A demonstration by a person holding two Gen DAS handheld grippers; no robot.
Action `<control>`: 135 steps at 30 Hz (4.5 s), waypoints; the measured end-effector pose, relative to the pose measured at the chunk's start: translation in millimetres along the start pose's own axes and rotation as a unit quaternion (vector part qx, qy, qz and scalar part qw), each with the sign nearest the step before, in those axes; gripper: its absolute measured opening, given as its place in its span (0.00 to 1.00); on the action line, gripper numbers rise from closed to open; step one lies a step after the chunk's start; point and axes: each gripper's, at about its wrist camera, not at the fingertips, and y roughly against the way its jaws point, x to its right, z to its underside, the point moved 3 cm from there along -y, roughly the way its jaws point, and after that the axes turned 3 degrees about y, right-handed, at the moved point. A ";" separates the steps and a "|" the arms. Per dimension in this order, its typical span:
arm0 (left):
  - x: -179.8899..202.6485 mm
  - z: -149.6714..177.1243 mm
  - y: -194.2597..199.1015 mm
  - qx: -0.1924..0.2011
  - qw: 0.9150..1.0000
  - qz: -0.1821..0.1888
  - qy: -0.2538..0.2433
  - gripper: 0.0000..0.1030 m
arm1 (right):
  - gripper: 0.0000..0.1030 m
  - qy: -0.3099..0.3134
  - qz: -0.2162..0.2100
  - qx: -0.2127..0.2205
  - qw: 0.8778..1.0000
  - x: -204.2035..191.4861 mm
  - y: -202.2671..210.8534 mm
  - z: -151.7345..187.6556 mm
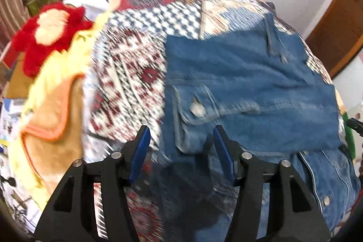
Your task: Fold large clothes
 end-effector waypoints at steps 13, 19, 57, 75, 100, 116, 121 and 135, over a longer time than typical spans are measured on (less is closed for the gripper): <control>-28.5 -54.4 -93.8 -0.073 0.996 -0.016 0.045 0.77 | 0.80 -0.075 -0.039 -0.048 0.995 25.4 -68.8 -45.2; -36.5 -80.0 -124.9 -0.088 0.992 0.032 0.088 0.78 | 0.73 -0.084 -0.058 -0.053 0.993 31.4 -93.0 -69.2; -58.1 -120.1 -88.9 -0.003 0.999 -0.008 0.048 0.04 | 0.12 0.089 0.027 0.042 0.995 -46.7 -138.9 -190.0; -16.5 -88.7 -142.1 -0.040 0.996 -0.074 -0.008 0.46 | 0.81 0.086 0.122 0.014 0.989 -9.0 -161.1 -170.2; 46.8 -70.5 65.2 0.104 0.993 -0.019 -0.052 0.88 | 0.82 0.068 0.016 0.105 0.992 -46.7 72.5 -104.7; 39.5 59.8 103.6 0.070 0.997 0.038 -0.012 0.94 | 0.83 0.058 0.001 0.057 0.997 -48.6 107.1 52.4; 26.1 104.9 76.9 0.009 0.999 0.037 0.016 0.94 | 0.83 0.005 -0.014 0.002 1.000 -32.9 75.5 106.3; 17.6 190.9 47.7 -0.074 0.985 0.104 0.118 0.83 | 0.66 -0.041 -0.097 -0.008 0.994 -32.0 57.1 147.7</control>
